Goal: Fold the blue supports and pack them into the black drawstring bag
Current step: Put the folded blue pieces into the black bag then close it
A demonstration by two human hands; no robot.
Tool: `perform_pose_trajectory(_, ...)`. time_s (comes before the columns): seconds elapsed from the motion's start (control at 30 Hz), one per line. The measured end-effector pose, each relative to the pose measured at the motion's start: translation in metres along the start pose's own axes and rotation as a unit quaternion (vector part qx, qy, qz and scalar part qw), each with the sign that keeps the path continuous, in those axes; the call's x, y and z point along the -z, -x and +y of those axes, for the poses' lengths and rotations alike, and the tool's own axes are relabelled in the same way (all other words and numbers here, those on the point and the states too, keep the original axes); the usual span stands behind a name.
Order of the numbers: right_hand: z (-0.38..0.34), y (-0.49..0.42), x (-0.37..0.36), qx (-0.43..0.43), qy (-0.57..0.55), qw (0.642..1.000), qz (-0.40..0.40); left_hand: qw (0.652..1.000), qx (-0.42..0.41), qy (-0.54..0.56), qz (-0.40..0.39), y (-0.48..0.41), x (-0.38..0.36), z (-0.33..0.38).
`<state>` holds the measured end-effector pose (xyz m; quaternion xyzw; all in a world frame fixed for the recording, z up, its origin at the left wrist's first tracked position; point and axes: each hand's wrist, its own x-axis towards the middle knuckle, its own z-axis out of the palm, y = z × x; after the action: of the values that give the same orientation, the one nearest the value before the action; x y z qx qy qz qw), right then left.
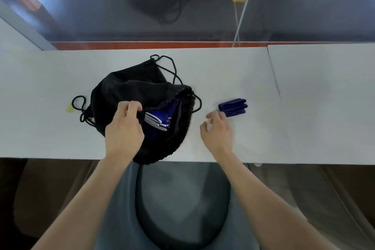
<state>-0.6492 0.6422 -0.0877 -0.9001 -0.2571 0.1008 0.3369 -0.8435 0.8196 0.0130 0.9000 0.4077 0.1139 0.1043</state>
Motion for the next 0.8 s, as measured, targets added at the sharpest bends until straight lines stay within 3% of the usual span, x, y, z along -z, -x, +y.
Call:
perform_pose_trajectory(0.1,0.046,-0.043,0.041,-0.01,0.093,0.994,0.049,0.996,-0.067,-0.034,-0.038,-0.009,-0.01,0.013)
perform_pose_trajectory(0.2,0.066,-0.087,0.054,0.036,0.121,0.992,-0.023,0.997,-0.048,-0.043,-0.046,-0.015,-0.013,0.016)
perform_pose_trajectory(0.33,0.072,-0.122,0.055,-0.077,0.06,0.994,-0.052,0.998,-0.012,-0.023,-0.051,-0.018,-0.006,0.018)
perform_pose_trajectory(0.53,0.082,-0.105,0.066,-0.083,0.09,0.979,-0.16,0.999,0.011,0.013,-0.05,-0.023,-0.004,0.014)
perform_pose_trajectory(0.67,0.083,-0.084,0.066,-0.096,0.166,0.959,-0.209,0.996,0.057,0.053,-0.035,-0.026,-0.008,0.016)
perform_pose_trajectory(0.8,0.076,-0.059,0.063,-0.16,0.115,0.951,-0.24,0.991,0.082,0.101,-0.039,-0.023,-0.003,0.017)
